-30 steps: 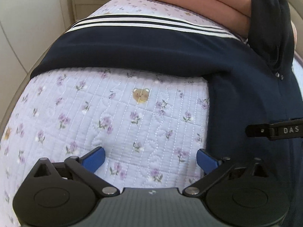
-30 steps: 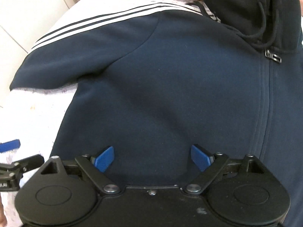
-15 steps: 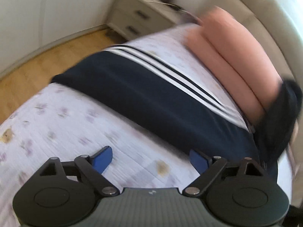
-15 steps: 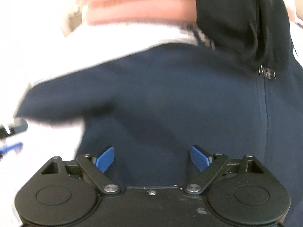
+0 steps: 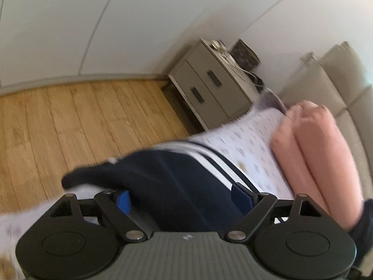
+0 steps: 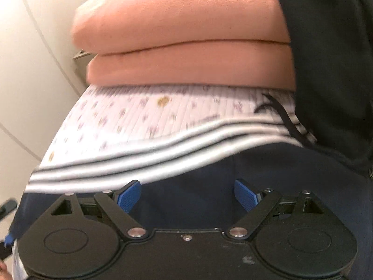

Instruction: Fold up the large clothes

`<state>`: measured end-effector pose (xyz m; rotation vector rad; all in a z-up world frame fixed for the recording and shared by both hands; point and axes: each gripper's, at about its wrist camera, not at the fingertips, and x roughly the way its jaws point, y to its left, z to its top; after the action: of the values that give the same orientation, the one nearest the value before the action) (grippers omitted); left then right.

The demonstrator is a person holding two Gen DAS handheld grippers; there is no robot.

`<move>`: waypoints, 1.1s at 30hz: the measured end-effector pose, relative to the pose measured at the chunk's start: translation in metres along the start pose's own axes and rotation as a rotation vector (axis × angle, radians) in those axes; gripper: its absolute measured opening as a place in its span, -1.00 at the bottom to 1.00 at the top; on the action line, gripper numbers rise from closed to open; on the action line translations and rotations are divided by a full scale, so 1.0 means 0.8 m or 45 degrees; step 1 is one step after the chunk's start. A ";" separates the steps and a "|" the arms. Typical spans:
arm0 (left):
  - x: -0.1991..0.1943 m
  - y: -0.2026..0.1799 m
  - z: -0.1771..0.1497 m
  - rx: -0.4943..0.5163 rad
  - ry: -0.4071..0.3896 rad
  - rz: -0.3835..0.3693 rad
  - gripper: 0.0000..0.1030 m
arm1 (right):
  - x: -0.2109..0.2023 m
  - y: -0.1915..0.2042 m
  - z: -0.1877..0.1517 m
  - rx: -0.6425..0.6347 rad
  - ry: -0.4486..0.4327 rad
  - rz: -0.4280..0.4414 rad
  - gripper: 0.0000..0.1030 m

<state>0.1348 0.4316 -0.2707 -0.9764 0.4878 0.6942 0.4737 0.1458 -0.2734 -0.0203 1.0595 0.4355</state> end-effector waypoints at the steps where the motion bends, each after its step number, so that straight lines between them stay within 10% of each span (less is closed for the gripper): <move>1: 0.013 -0.002 0.009 0.001 -0.021 0.021 0.60 | 0.006 -0.001 0.006 0.007 0.000 -0.014 0.99; 2: 0.022 0.000 0.016 -0.009 -0.035 0.064 0.39 | 0.009 -0.002 0.011 0.017 -0.002 -0.019 0.99; 3: 0.029 0.006 0.023 -0.037 -0.036 0.121 -0.29 | 0.007 -0.004 0.011 0.028 -0.001 -0.008 1.00; 5: 0.039 0.023 0.040 -0.110 -0.037 0.075 -0.77 | -0.003 -0.006 -0.003 0.002 0.008 0.016 1.00; 20: -0.066 -0.141 0.078 0.281 -0.440 -0.376 -0.87 | -0.097 -0.018 -0.153 -0.255 0.036 0.040 1.00; 33: -0.126 -0.361 -0.113 0.643 -0.394 -0.735 -0.87 | -0.284 -0.226 -0.167 0.064 -0.232 0.003 1.00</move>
<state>0.2678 0.2128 -0.0807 -0.4769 0.0803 0.1717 0.3325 -0.1259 -0.1817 0.0643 0.8911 0.4051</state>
